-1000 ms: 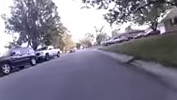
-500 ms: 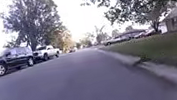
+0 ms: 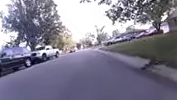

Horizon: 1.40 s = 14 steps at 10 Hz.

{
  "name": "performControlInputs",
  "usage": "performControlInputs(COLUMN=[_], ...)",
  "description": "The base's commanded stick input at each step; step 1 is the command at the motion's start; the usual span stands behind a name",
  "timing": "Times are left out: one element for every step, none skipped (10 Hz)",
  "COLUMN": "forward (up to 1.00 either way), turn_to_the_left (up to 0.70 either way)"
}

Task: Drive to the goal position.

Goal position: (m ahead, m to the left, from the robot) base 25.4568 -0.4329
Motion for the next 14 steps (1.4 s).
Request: performControlInputs(forward=[1.00, 1.00, 1.00, 1.00, 1.00, 1.00, 1.00, 1.00, 1.00, 1.00, 1.00, 1.00, 1.00, 1.00], turn_to_the_left=[0.00, 0.00, 0.00, 0.00, -0.02, -0.07, -0.16, -0.25, 0.00, 0.00, 0.00, 0.00, 0.00, 0.00])
